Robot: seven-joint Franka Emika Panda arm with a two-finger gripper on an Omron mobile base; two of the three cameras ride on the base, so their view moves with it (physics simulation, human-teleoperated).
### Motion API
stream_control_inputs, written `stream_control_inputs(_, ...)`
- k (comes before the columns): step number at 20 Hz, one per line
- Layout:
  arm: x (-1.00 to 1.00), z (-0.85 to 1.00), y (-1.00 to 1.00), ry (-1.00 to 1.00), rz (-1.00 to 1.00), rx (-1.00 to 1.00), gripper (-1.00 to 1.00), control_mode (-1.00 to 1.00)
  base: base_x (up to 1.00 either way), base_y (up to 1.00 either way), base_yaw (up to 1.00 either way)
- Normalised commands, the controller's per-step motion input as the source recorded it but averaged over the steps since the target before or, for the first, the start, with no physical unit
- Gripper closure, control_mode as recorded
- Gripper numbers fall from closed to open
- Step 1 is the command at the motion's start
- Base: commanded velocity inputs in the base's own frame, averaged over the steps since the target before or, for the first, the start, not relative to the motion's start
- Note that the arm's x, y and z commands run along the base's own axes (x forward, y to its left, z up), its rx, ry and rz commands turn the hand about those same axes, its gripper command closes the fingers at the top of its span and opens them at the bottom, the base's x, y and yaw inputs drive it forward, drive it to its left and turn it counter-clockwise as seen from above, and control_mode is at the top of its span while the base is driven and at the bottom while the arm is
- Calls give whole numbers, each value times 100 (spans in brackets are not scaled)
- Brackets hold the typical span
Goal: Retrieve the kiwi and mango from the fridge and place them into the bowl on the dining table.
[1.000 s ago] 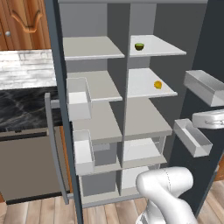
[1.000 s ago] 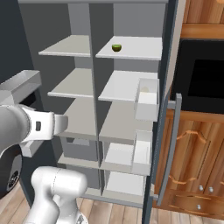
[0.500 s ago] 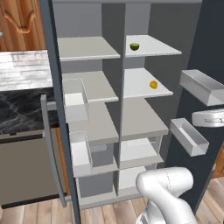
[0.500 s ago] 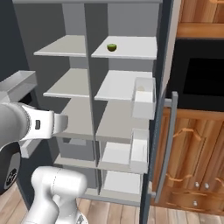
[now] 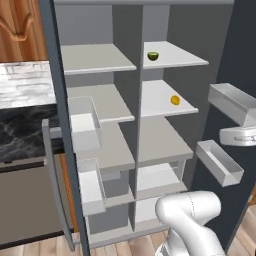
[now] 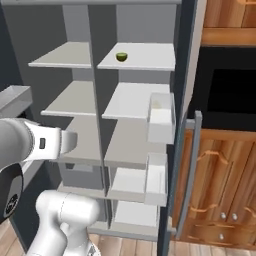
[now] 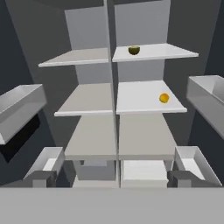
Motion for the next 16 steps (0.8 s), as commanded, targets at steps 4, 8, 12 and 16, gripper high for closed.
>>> stream_control_inputs(4, 0, 0, 0, 0, 0, 0, -100, 100, 67, 14, -1)
stream_control_inputs(8, 0, 0, 0, 0, 0, 0, -100, 100, 81, 12, -2)
stream_control_inputs(12, 0, 0, 0, 0, 0, 0, -100, 100, 89, 1, -4)
stream_control_inputs(16, 0, 0, 0, 0, 0, 0, -100, 100, 96, 0, -6)
